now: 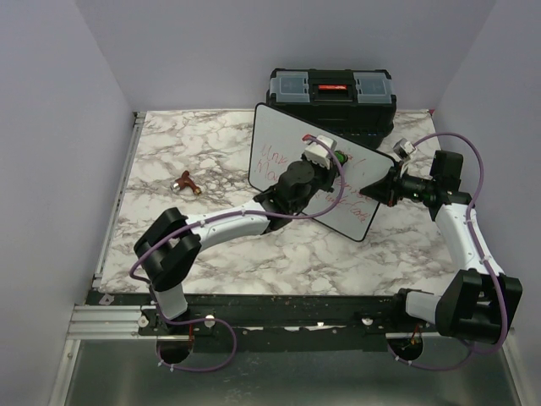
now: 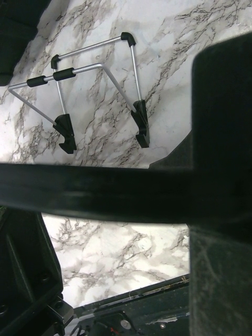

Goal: Erase the whiteboard
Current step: Erase the whiteboard at the whiteboard stand.

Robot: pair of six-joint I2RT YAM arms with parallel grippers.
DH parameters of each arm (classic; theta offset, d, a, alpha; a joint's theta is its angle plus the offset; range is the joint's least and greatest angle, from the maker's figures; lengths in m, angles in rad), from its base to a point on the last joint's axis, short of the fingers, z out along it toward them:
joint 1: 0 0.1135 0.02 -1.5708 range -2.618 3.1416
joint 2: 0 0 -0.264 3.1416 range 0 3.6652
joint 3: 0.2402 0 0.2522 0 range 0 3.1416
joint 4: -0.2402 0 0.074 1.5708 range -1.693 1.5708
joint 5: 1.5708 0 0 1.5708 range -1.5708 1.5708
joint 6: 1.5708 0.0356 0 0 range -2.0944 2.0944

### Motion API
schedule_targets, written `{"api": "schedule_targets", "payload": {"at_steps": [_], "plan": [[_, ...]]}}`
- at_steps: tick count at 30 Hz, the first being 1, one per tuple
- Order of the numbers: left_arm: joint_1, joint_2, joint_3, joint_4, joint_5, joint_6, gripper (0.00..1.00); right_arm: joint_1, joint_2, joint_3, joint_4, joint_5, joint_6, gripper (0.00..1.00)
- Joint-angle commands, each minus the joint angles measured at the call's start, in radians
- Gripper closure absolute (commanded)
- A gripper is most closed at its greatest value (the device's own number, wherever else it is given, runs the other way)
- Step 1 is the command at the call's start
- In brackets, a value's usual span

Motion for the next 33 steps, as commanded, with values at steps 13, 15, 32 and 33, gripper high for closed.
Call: {"api": "schedule_targets", "payload": {"at_steps": [13, 15, 32, 33], "plan": [[0.056, 0.012, 0.320, -0.394, 0.091, -0.045, 1.00, 0.051, -0.027, 0.002, -0.076, -0.142, -0.079, 0.99], [0.055, 0.005, 0.308, -0.376, 0.098, -0.043, 1.00, 0.051, -0.027, 0.002, -0.076, -0.141, -0.080, 0.99], [0.019, 0.070, -0.010, -0.205, 0.033, -0.084, 1.00, 0.051, -0.022, 0.002, -0.076, -0.139, -0.080, 0.99], [0.016, 0.068, -0.014, -0.205, 0.032, -0.084, 1.00, 0.052, -0.023, 0.002, -0.076, -0.139, -0.080, 0.99]]}}
